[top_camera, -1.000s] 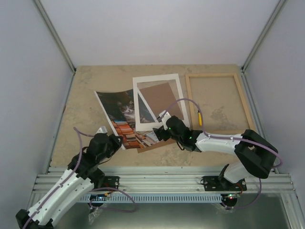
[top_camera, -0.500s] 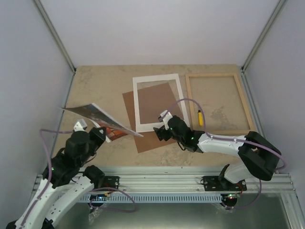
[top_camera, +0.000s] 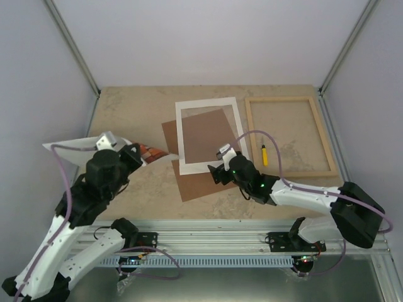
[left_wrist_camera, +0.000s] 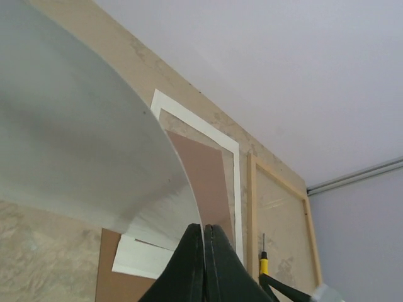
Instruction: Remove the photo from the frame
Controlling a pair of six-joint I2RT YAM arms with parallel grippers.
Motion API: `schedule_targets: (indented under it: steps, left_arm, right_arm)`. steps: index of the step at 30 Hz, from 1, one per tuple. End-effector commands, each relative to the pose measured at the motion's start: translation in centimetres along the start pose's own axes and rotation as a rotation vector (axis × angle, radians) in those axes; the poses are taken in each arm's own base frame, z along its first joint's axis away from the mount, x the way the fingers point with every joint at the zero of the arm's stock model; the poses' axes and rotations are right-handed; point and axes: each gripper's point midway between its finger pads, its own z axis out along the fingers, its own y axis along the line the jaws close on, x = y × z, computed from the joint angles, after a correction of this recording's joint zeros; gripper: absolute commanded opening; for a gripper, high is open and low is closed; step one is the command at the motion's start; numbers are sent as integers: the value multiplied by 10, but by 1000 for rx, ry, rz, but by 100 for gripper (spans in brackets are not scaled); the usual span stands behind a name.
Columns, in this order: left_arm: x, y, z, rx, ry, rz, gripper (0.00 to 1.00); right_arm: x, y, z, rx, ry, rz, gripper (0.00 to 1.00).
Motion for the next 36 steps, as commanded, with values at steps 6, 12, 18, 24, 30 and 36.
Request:
schedule_targets:
  steps: [6, 12, 18, 24, 30, 36]
  left_arm:
    - [-15, -86, 49, 190, -25, 72, 0]
    - [-26, -141, 77, 270, -24, 112, 0]
    - [-19, -192, 110, 385, 33, 122, 0]
    - [5, -226, 142, 504, 123, 117, 0]
    - [48, -228, 163, 605, 249, 99, 0]
    - [90, -174, 172, 552, 309, 41, 0]
  right_arm:
    - [-28, -52, -50, 214, -133, 76, 94]
    - [-33, -83, -83, 319, -225, 159, 98]
    - [-31, -103, -105, 391, -287, 223, 98]
    - [-28, -115, -120, 430, -343, 276, 98]
    - [-28, -122, -129, 453, -373, 297, 98]
    - [-27, -121, -126, 449, -367, 293, 98]
